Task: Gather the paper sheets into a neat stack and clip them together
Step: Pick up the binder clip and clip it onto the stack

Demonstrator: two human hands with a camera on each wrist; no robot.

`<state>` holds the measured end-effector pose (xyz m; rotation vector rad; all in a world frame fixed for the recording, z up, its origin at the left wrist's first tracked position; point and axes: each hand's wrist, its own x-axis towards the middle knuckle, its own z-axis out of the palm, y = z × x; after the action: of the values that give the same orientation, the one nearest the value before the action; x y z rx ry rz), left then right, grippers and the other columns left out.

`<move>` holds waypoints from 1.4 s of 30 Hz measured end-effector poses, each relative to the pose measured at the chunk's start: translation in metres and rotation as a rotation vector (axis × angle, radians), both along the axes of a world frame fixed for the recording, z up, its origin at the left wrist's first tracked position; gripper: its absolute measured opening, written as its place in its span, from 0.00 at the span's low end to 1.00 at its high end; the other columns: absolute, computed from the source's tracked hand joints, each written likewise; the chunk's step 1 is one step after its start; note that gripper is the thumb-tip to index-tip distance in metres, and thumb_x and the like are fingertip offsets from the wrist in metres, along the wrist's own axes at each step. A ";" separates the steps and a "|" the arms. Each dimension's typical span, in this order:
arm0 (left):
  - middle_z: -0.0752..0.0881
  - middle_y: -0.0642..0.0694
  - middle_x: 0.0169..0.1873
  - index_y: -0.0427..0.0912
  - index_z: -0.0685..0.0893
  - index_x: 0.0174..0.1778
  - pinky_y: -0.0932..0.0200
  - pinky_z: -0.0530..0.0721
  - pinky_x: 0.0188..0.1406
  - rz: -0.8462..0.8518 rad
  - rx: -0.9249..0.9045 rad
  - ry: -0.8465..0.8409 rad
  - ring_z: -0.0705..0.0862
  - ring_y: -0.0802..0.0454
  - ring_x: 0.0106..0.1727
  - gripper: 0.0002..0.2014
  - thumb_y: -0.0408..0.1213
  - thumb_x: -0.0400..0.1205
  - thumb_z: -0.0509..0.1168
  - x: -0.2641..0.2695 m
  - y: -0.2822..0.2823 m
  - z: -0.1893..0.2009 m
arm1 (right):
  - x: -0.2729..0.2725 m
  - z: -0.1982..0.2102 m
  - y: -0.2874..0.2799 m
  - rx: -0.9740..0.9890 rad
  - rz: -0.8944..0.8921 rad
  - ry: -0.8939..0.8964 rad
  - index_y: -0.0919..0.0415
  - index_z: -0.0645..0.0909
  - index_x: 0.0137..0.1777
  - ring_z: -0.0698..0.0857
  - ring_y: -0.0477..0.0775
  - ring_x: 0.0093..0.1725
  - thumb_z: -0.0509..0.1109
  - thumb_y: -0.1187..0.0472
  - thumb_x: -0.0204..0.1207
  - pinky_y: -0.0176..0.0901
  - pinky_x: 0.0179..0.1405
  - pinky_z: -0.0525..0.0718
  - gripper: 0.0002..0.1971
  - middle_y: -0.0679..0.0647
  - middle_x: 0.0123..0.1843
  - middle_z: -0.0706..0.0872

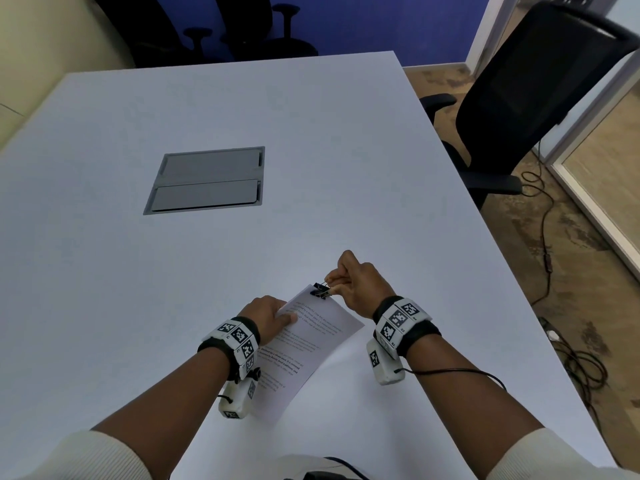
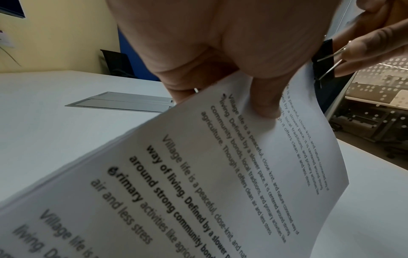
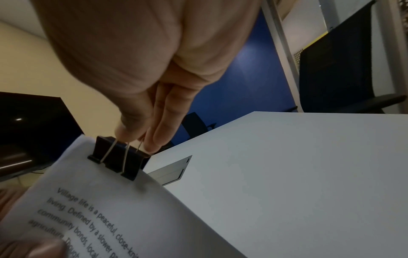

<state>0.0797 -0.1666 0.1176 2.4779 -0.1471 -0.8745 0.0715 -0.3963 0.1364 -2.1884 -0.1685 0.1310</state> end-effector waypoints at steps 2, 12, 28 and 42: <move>0.91 0.39 0.42 0.39 0.88 0.43 0.48 0.88 0.47 -0.007 0.003 -0.008 0.90 0.43 0.44 0.19 0.52 0.80 0.63 0.001 -0.001 0.000 | 0.000 0.002 0.004 -0.014 0.020 -0.009 0.40 0.60 0.36 0.90 0.51 0.48 0.70 0.69 0.72 0.54 0.51 0.89 0.24 0.56 0.49 0.89; 0.91 0.44 0.42 0.44 0.89 0.45 0.50 0.89 0.47 -0.001 -0.002 0.009 0.90 0.47 0.43 0.16 0.52 0.80 0.63 0.000 0.001 0.001 | 0.000 -0.002 0.009 0.008 0.090 -0.003 0.45 0.60 0.42 0.87 0.50 0.55 0.72 0.67 0.72 0.51 0.58 0.87 0.22 0.54 0.56 0.87; 0.93 0.37 0.48 0.37 0.90 0.52 0.40 0.87 0.57 0.542 -0.629 0.086 0.92 0.40 0.49 0.14 0.44 0.80 0.69 0.012 0.025 0.004 | 0.010 -0.026 -0.022 0.302 -0.310 0.337 0.55 0.74 0.62 0.82 0.50 0.63 0.80 0.47 0.63 0.46 0.59 0.82 0.30 0.52 0.65 0.82; 0.89 0.37 0.56 0.36 0.84 0.64 0.50 0.91 0.43 0.747 -0.933 0.136 0.91 0.44 0.48 0.16 0.38 0.82 0.66 0.042 0.043 0.024 | 0.001 -0.051 0.002 0.318 -0.142 0.566 0.57 0.78 0.62 0.86 0.62 0.59 0.74 0.58 0.72 0.54 0.56 0.87 0.18 0.63 0.55 0.86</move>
<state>0.1213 -0.1233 0.1418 1.4102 0.3321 -0.4655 0.0724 -0.3944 0.0850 -1.7624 0.2684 0.5921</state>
